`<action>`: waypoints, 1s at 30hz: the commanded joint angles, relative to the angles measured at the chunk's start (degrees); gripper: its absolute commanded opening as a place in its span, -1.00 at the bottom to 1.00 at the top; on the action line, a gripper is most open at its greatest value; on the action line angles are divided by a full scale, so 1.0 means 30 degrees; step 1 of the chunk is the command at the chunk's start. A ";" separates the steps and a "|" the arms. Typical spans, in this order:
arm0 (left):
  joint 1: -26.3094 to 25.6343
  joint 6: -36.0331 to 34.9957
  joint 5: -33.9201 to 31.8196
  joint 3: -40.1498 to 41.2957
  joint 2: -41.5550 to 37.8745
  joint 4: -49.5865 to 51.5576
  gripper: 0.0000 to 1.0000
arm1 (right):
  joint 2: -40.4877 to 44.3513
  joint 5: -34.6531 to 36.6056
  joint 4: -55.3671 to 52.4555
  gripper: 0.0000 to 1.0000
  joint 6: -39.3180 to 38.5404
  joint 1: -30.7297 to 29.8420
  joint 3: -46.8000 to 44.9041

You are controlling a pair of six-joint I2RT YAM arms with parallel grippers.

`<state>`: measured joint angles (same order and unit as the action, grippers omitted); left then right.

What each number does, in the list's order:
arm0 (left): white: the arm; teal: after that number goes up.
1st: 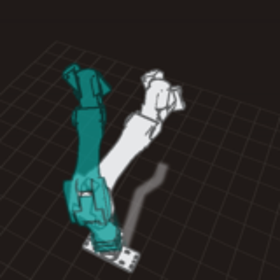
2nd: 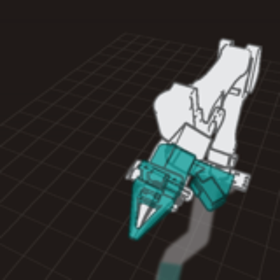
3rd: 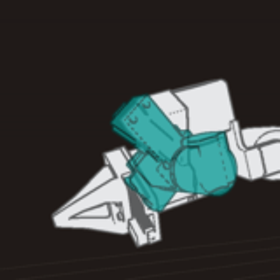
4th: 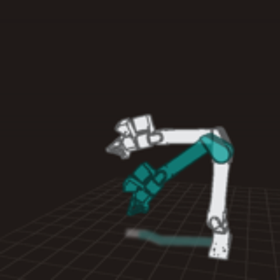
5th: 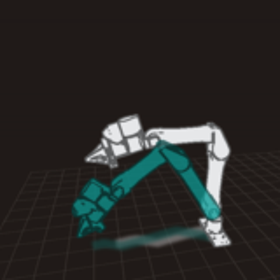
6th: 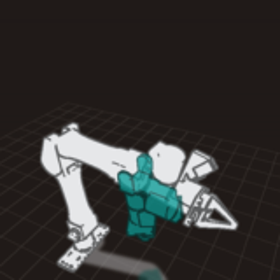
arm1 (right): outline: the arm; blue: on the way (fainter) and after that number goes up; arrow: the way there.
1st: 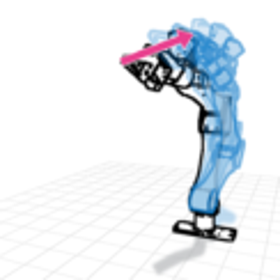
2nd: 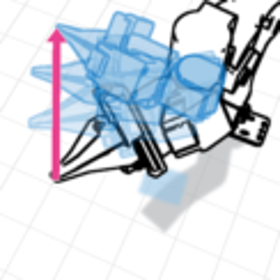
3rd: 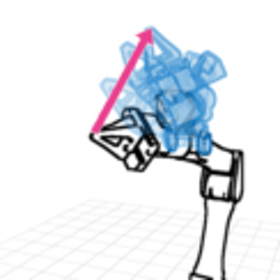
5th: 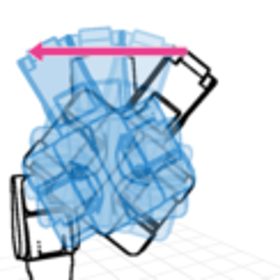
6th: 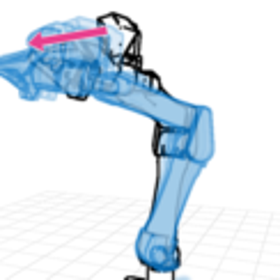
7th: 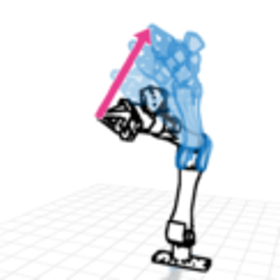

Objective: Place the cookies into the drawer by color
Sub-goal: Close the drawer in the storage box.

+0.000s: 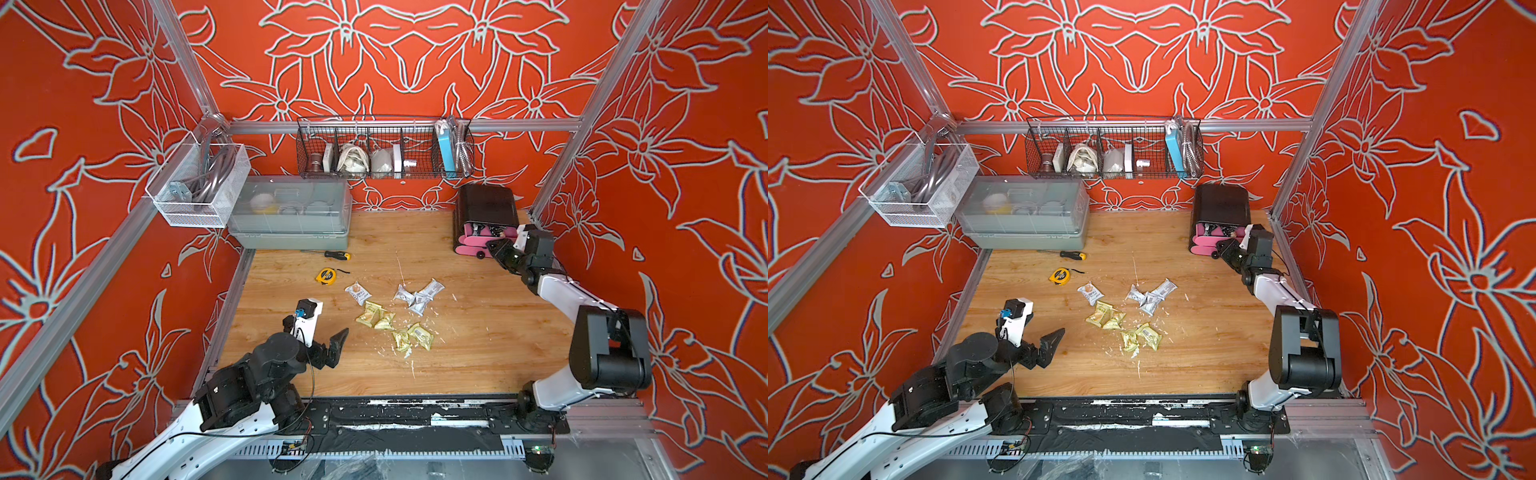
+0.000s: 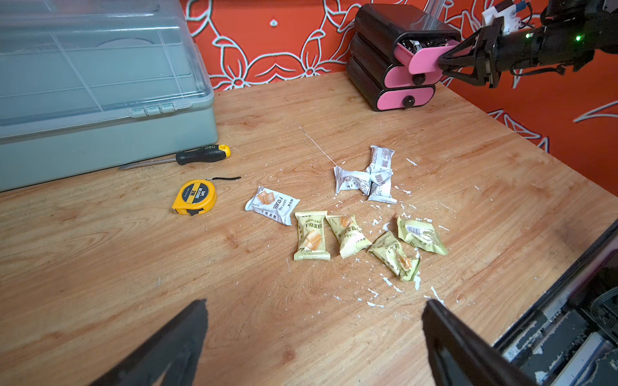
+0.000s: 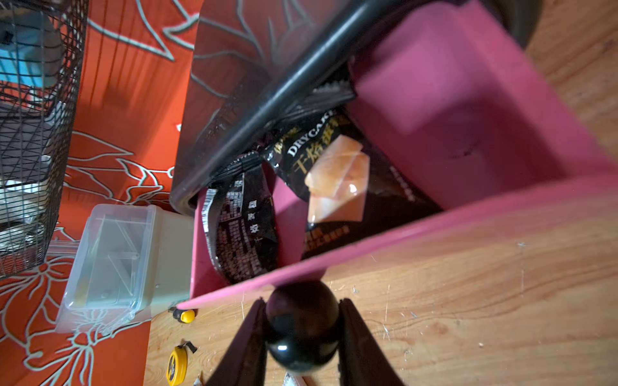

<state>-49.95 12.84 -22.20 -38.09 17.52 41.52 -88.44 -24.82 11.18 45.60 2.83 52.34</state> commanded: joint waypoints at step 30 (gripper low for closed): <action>-0.0071 -0.0296 -0.0202 -0.0314 -0.0039 -0.0157 0.99 | 0.0508 0.0670 0.1473 0.30 -0.1352 -0.1529 0.1356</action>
<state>-49.95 12.80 -22.24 -38.09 17.52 41.52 -91.50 -19.55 12.49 42.26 -1.30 57.87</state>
